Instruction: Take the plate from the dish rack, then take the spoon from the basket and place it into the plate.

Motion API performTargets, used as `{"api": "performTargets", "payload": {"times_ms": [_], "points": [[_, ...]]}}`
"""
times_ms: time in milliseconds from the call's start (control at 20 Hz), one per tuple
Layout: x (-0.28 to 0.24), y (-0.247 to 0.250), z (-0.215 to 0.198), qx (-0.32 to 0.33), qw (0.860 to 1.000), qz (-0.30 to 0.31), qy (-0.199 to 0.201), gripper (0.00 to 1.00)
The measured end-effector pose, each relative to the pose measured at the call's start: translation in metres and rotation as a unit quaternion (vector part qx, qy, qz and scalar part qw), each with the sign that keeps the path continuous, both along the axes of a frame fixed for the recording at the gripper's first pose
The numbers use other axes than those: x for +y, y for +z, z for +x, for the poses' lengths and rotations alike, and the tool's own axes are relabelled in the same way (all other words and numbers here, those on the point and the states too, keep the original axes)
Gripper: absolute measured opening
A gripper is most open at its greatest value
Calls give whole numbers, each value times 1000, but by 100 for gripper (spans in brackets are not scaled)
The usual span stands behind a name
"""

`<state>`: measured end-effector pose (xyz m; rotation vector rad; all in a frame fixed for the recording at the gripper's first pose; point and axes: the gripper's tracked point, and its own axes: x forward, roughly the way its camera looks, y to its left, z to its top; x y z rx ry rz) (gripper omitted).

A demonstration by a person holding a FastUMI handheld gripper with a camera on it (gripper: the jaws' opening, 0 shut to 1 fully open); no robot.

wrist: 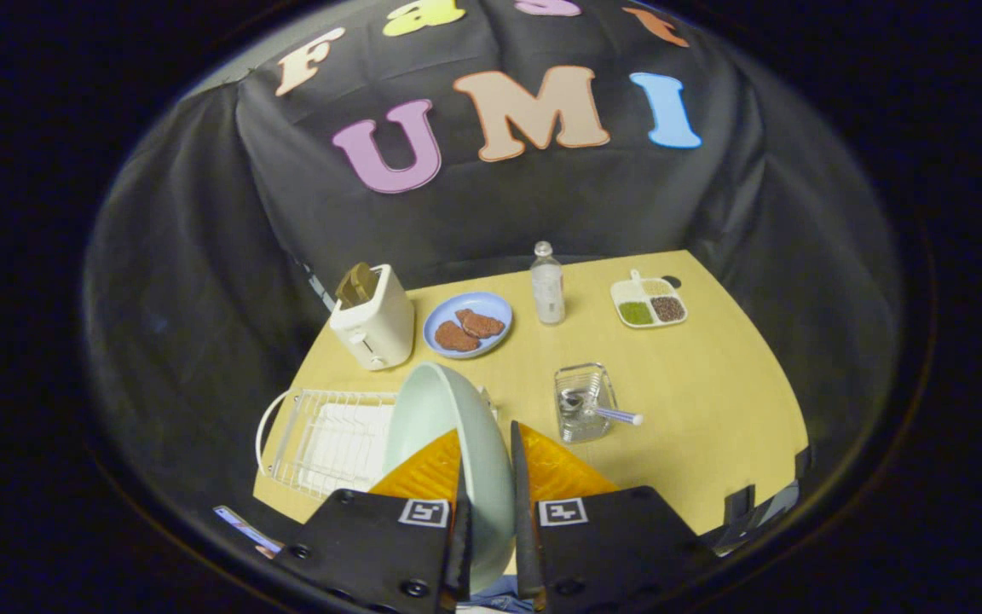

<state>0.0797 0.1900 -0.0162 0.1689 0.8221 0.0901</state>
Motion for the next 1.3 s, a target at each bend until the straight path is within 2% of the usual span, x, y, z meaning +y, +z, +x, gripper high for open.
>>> {"api": "performTargets", "payload": {"times_ms": [300, 500, 750, 1000, 1300], "points": [[-80, -32, -40, 2, 998, 45, -35, 24], [-102, -67, -67, 12, 997, 69, -35, 24], [-121, -123, -96, 16, 992, 111, -54, 24], [-148, -194, -97, 58, 986, 122, -102, 24], [-143, -227, -76, 62, 974, 186, -115, 24]]}}
